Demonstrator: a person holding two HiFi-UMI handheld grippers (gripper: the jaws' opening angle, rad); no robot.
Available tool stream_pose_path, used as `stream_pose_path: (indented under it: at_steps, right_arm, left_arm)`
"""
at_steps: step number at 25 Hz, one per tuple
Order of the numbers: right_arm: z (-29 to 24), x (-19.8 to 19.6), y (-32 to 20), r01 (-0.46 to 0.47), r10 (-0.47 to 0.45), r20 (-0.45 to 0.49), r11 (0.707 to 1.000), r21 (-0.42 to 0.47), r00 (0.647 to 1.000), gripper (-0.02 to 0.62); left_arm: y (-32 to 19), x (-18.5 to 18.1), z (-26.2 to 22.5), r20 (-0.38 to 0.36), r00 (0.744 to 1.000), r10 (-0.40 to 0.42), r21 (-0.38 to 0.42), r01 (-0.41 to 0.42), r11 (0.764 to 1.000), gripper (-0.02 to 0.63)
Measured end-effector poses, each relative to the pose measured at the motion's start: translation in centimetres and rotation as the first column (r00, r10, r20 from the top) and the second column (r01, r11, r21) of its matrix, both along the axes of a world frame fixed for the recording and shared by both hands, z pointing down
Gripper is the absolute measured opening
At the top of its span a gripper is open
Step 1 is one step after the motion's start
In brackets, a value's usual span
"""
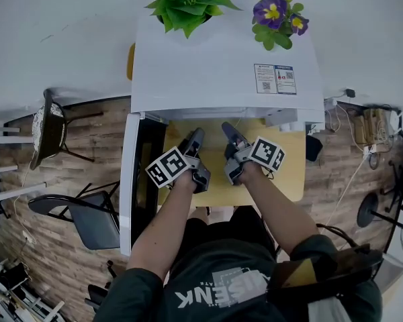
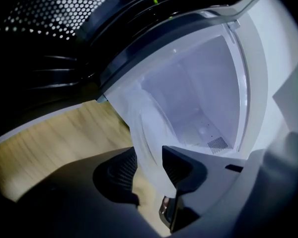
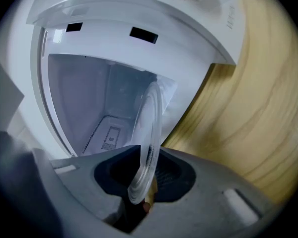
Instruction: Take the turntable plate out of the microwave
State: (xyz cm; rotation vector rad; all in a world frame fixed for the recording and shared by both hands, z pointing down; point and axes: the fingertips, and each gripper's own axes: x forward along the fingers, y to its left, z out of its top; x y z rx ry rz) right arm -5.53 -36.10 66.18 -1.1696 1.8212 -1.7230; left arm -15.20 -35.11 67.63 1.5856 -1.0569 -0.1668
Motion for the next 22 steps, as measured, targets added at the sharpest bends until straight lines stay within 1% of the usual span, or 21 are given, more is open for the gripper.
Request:
stream_pose_path:
  at_steps: [5,9,11,13,17,22]
  right_arm:
    - [0.0,0.2,1.2,0.032,-0.032,0.014,0.999,0.002,0.999,0.074]
    - [0.1,0.5,2.2,0.061,-0.061,0.017,0.998,0.000,0.998,0.072]
    - [0.1,0.7,2.7,0.077,-0.077,0.013,0.997,0.000,0.997,0.072]
    - [0.0,0.7,3.2,0.094,-0.094,0.002,0.996,0.004,0.996,0.072]
    - [-0.5,0.7,4.3,0.149,-0.147,-0.040,0.988,0.043,0.988,0.072]
    - [-1.6,0.4,5.5,0.234,-0.227,-0.087,0.969,0.080,0.970,0.075]
  left_arm:
    - [-0.5,-0.1,0.0,0.015,1.000,0.015,0.034,-0.016,0.999,0.166]
    - [-0.1,-0.3,0.0,0.012,1.000,-0.008,0.050,0.008,0.999,0.167]
    - [0.3,-0.2,-0.1,0.016,1.000,-0.003,0.061,0.002,0.998,0.141]
    - [0.9,-0.1,-0.3,0.025,1.000,-0.006,0.069,0.004,0.998,0.138]
    - [2.6,-0.2,-0.6,0.017,0.999,-0.040,0.085,0.039,0.996,0.132]
    - [4.5,-0.5,-1.5,0.019,0.995,-0.099,0.099,0.097,0.990,0.130]
